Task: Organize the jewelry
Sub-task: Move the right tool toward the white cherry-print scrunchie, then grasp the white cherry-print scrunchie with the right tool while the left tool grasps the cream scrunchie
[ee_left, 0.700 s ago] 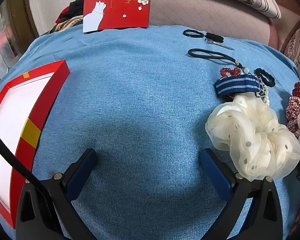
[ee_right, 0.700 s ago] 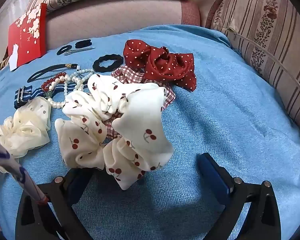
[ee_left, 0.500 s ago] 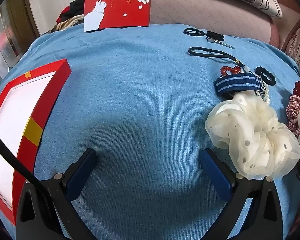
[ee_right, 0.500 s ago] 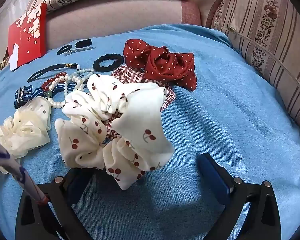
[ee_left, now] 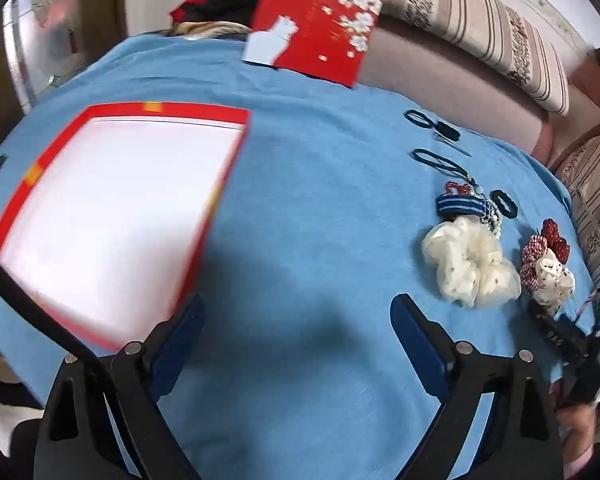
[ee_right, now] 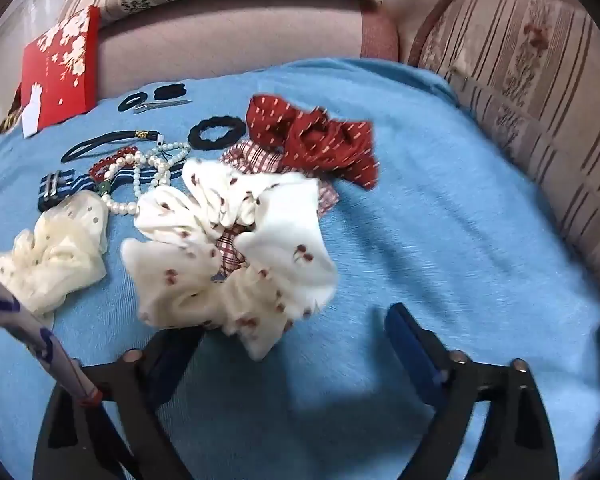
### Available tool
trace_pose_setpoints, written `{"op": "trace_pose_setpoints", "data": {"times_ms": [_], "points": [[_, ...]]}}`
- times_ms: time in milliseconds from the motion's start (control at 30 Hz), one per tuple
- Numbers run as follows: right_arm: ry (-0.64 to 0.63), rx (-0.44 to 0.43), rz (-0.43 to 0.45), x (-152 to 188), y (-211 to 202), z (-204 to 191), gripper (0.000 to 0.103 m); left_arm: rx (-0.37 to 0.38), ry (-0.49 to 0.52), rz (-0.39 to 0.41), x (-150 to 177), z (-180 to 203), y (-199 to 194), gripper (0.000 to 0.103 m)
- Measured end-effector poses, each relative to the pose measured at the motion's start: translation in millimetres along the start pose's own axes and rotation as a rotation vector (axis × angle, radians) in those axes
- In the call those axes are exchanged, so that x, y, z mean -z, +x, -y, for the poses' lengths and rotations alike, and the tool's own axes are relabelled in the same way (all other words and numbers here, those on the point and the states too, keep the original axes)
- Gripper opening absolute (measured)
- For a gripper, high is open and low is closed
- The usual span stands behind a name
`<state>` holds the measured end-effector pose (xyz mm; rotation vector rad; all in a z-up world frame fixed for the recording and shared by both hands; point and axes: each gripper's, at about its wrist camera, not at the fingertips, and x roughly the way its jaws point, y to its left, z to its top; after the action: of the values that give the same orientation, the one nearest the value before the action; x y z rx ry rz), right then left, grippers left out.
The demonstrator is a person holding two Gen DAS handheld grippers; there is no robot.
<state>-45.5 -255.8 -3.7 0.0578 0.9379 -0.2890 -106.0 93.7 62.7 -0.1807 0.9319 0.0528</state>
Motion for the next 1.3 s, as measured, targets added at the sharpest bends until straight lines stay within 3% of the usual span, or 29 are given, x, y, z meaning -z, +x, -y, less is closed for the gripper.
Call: {"op": "trace_pose_setpoints", "data": {"times_ms": [167,300,433,500,567,800,1200,1267,1300], "points": [[0.073,0.013,0.130,13,-68,23,0.091,-0.044,0.022,0.027,18,-4,-16,0.094],[0.037,-0.014,0.125,19,-89,22,0.091,-0.007,0.058,-0.002,30,7,-16,0.094],[0.055,-0.107,0.058,26,-87,25,0.091,0.019,0.136,0.022,31,28,-17,0.094],[0.087,-0.185,-0.016,31,-82,30,0.091,0.011,0.182,0.008,32,38,-9,0.094],[0.110,-0.214,-0.036,37,-83,34,0.091,0.014,0.202,-0.012,33,42,-2,0.094],[0.112,-0.229,-0.051,43,-86,40,0.087,0.015,0.205,-0.108,45,44,30,0.094],[0.191,-0.220,0.020,40,-82,53,0.084,-0.008,0.281,-0.092,49,45,31,0.100],[0.196,-0.212,0.026,38,-81,55,0.084,-0.001,0.251,-0.108,46,44,25,0.095],[0.197,-0.210,0.025,36,-79,55,0.084,0.038,0.220,-0.094,43,42,17,0.094]]}}
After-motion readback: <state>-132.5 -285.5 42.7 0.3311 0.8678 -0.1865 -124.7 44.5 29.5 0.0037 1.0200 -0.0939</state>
